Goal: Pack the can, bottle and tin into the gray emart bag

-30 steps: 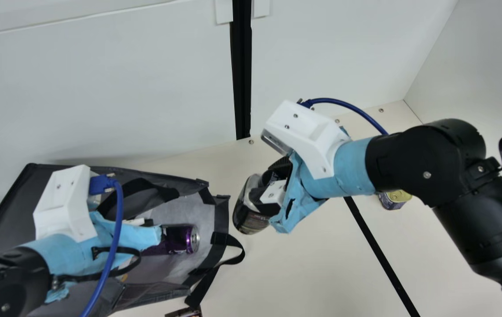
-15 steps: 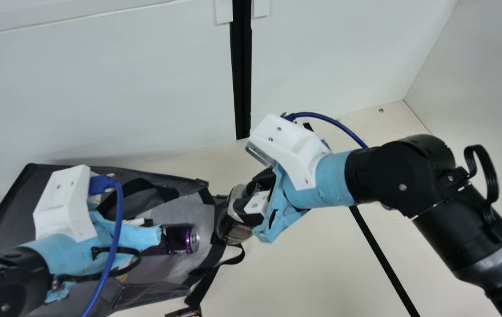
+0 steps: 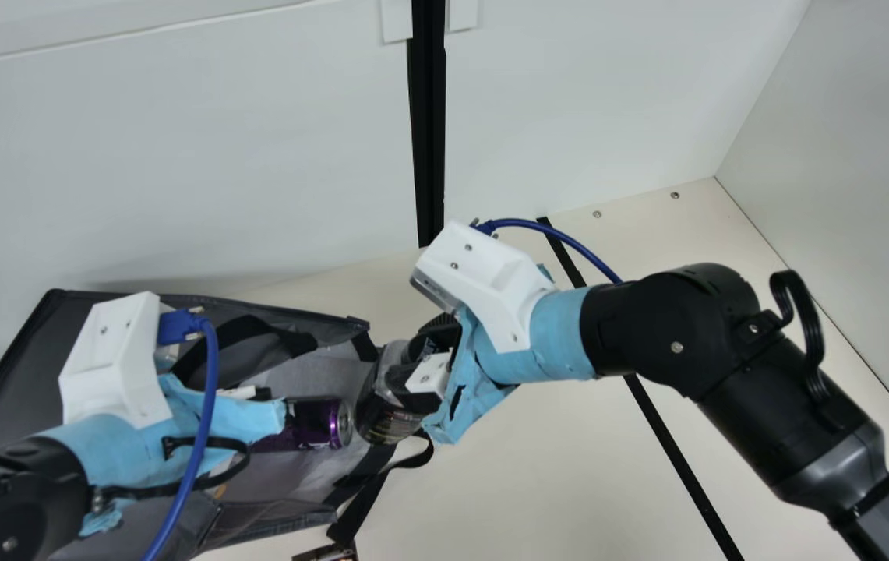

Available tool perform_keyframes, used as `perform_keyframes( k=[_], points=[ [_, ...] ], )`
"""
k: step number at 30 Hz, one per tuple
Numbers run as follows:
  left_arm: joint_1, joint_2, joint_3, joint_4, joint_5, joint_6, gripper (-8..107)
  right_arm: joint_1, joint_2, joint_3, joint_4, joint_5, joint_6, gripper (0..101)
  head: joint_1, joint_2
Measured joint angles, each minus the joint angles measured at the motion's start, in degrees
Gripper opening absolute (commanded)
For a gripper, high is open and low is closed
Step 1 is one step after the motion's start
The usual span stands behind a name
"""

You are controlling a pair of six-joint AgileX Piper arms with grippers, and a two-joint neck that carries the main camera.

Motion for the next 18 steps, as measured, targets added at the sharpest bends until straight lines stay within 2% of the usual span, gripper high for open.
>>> perform_keyframes(
  k=[18],
  points=[
    [0.0, 0.0, 0.0, 0.0, 0.0, 0.0, 10, 3.64, 1.98, 3.89, 5.84, -10.71, -4.71, 0, 0.0, 0.0]
  ],
)
